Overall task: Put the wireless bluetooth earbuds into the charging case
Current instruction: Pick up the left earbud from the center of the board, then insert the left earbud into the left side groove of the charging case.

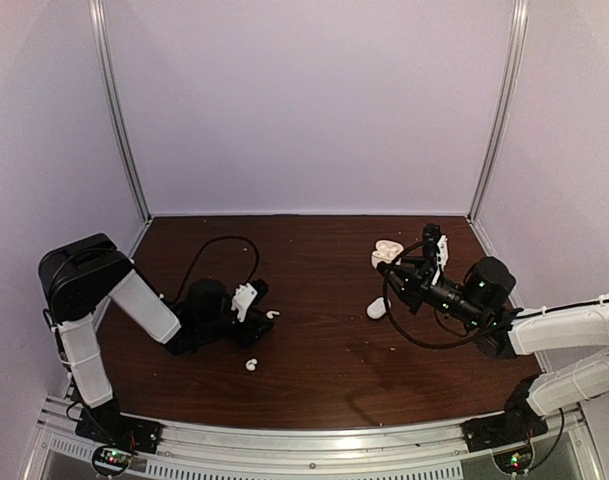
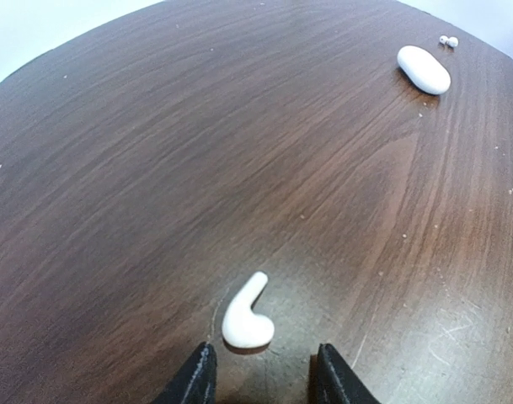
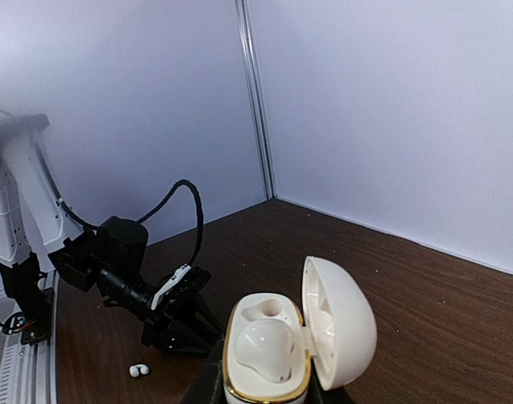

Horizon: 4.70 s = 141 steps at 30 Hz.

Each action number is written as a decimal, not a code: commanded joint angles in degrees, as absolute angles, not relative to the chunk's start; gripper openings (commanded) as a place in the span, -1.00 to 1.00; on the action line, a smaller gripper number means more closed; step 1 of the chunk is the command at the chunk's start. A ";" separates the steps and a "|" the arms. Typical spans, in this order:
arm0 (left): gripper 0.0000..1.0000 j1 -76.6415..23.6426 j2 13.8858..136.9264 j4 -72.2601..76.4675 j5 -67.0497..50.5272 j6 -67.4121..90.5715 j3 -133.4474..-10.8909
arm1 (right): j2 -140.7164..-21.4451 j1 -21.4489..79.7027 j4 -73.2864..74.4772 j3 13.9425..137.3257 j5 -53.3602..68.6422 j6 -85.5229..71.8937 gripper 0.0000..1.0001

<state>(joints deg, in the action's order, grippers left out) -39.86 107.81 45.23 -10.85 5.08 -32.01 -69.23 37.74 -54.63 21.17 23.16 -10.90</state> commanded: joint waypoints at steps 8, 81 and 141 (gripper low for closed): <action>-0.24 -39.90 114.69 45.10 -12.23 -1.46 -34.14 | -68.44 37.44 -54.18 22.59 23.12 -10.89 -1.00; -0.71 -55.02 93.47 -29.09 -21.19 1.52 -82.38 | -81.25 57.43 -55.99 25.00 2.30 28.23 -1.00; -0.79 -55.79 99.08 -33.84 -14.44 2.72 -85.51 | -83.68 59.06 -59.50 25.49 1.50 27.51 -1.00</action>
